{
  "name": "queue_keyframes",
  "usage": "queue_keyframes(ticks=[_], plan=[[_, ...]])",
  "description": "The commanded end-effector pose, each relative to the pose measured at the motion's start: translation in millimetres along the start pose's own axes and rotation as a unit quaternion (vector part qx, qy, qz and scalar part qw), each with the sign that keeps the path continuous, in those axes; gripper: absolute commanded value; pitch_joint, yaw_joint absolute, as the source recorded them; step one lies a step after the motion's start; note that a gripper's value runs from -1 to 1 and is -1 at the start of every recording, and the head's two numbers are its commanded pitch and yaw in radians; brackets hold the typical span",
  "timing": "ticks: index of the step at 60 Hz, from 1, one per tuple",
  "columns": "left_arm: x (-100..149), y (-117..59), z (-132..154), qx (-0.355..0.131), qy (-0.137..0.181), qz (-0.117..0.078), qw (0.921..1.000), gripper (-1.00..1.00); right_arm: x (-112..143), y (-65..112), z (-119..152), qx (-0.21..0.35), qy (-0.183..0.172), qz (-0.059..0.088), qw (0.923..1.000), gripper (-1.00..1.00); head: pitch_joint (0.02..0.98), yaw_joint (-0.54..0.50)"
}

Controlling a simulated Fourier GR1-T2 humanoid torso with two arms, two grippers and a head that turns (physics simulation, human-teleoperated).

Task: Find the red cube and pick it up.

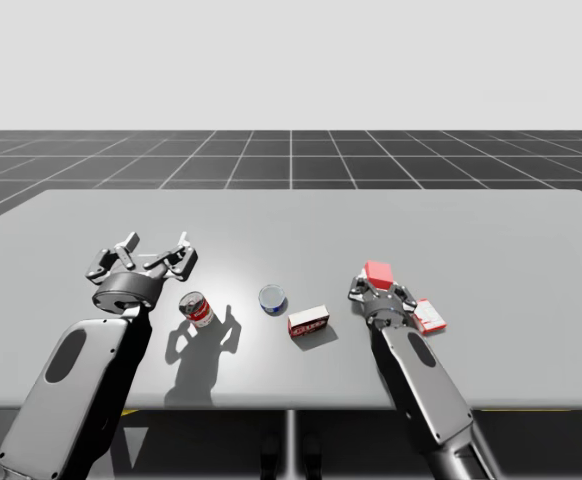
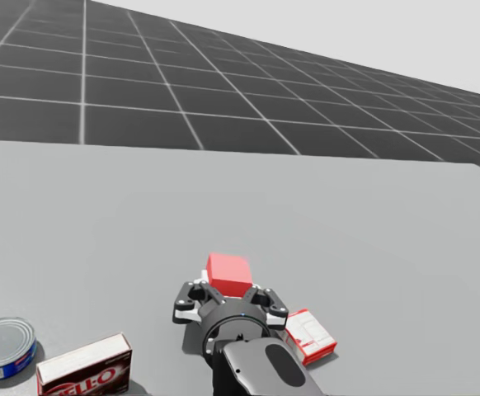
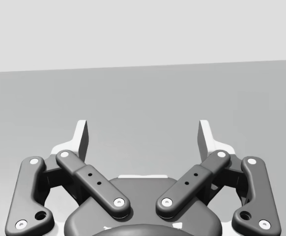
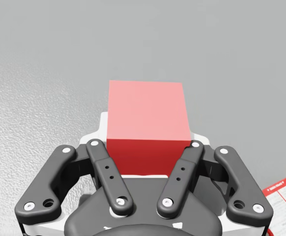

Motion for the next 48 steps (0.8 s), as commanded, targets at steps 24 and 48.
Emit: queue_keyframes(ticks=[24,48], plan=[[0.3,1.1,-0.9,-0.001,-0.001,0.002,1.0,-1.0,8.5,-12.6,8.1,-0.036,-0.043,0.006,0.9984,1.0,0.433,-0.39],[0.8,1.6,-1.8,0.0,-0.001,0.003,1.0,-1.0,77.5,-15.6,41.3,-0.029,-0.177,0.034,0.9832,1.0,0.434,-0.4]])
